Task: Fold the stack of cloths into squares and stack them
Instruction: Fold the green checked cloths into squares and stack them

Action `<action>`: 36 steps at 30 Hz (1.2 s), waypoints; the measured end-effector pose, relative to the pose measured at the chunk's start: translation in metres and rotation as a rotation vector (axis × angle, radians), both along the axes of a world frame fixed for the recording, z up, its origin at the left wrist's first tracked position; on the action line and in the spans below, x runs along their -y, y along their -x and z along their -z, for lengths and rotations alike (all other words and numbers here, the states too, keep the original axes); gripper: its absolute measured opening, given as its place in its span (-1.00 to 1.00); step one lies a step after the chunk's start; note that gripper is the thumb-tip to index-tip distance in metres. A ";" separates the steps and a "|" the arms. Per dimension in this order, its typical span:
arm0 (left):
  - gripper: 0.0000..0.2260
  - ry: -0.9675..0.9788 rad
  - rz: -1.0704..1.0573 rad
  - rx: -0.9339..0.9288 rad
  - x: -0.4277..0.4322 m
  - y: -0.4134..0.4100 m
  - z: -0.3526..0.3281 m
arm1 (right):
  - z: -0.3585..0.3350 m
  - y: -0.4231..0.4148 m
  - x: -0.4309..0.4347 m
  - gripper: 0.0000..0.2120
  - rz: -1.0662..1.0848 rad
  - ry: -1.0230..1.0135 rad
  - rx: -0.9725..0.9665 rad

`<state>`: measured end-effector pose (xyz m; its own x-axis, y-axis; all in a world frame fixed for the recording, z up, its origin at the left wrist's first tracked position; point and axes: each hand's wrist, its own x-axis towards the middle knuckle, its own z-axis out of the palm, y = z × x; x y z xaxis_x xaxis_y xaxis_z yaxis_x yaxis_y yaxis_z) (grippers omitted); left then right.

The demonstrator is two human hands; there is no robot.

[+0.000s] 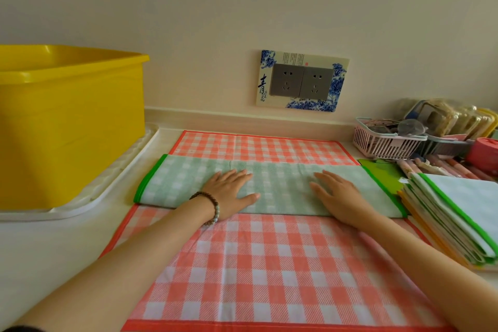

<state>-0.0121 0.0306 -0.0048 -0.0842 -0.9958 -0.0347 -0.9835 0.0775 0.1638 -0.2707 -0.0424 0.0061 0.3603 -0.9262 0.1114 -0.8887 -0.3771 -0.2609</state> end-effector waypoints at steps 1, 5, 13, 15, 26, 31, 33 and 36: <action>-0.40 0.000 0.001 -0.003 0.000 0.000 0.000 | 0.001 -0.015 -0.006 -0.49 -0.060 0.000 -0.003; -0.41 -0.005 -0.004 -0.012 0.000 0.000 0.000 | 0.007 -0.063 -0.021 -0.47 -0.200 -0.025 -0.038; -0.42 0.005 -0.012 -0.019 0.001 0.000 0.000 | 0.018 -0.070 -0.020 -0.46 -0.199 -0.037 -0.065; -0.43 0.003 -0.012 -0.007 -0.001 -0.003 0.000 | 0.017 -0.070 -0.021 -0.46 -0.202 -0.041 -0.068; -0.45 -0.019 -0.110 0.019 -0.023 -0.069 0.002 | 0.016 -0.067 -0.020 -0.46 -0.218 -0.057 -0.084; -0.31 -0.054 -0.192 0.007 -0.023 -0.086 -0.002 | 0.013 -0.068 -0.021 -0.45 -0.216 -0.064 -0.075; -0.19 -0.088 -0.223 0.039 -0.017 -0.081 -0.007 | 0.012 -0.068 -0.023 -0.45 -0.214 -0.074 -0.061; -0.30 -0.076 -0.251 -0.013 0.001 -0.063 -0.019 | 0.010 -0.068 -0.024 -0.44 -0.208 -0.080 -0.038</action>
<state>0.0510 0.0292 0.0144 0.1638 -0.9802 -0.1112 -0.9682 -0.1813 0.1721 -0.2027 -0.0182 -0.0039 0.5471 -0.8368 0.0231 -0.8036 -0.5327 -0.2656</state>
